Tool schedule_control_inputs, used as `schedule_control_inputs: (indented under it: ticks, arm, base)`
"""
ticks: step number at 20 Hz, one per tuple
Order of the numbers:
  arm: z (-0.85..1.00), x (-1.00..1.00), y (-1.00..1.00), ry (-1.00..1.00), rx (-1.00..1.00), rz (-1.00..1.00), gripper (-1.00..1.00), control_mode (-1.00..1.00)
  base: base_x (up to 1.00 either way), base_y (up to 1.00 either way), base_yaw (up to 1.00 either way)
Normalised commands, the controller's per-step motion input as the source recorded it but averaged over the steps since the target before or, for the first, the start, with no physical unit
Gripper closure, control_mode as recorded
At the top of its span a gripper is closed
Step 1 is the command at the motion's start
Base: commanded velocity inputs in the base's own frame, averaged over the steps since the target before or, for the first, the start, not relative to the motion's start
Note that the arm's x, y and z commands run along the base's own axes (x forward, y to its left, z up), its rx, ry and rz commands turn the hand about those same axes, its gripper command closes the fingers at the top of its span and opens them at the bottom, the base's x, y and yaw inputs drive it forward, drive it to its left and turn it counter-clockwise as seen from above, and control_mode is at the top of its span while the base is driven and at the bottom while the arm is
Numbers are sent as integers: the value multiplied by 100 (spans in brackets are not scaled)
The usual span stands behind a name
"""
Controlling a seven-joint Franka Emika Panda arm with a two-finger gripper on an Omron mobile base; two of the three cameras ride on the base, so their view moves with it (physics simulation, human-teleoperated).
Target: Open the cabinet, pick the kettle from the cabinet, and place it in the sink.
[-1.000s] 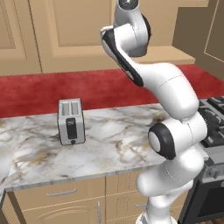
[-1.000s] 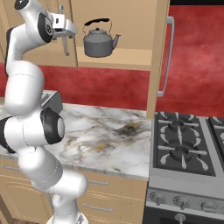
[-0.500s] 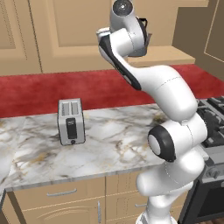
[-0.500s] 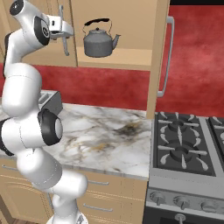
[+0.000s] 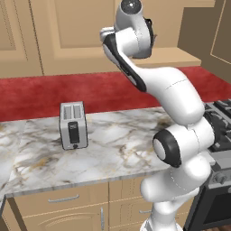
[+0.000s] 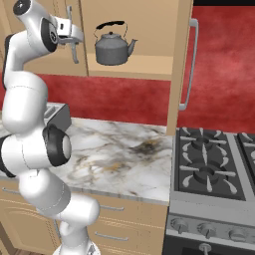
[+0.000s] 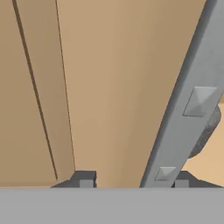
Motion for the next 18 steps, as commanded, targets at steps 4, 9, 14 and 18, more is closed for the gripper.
schedule_control_inputs:
  ticks: [4, 9, 14, 18]
  arm:
    - [3, -25, 6, -3, 19, 7, 100, -100]
    - [3, -34, 13, -9, 15, 8, 100, -100]
    - [3, -42, 22, -9, 6, 5, 100, -100]
    - [1, -45, 29, -9, 0, 0, 100, -100]
  base:
    - [0, 0, 0]
    - [0, 0, 0]
    - [0, 0, 0]
    - [0, 0, 0]
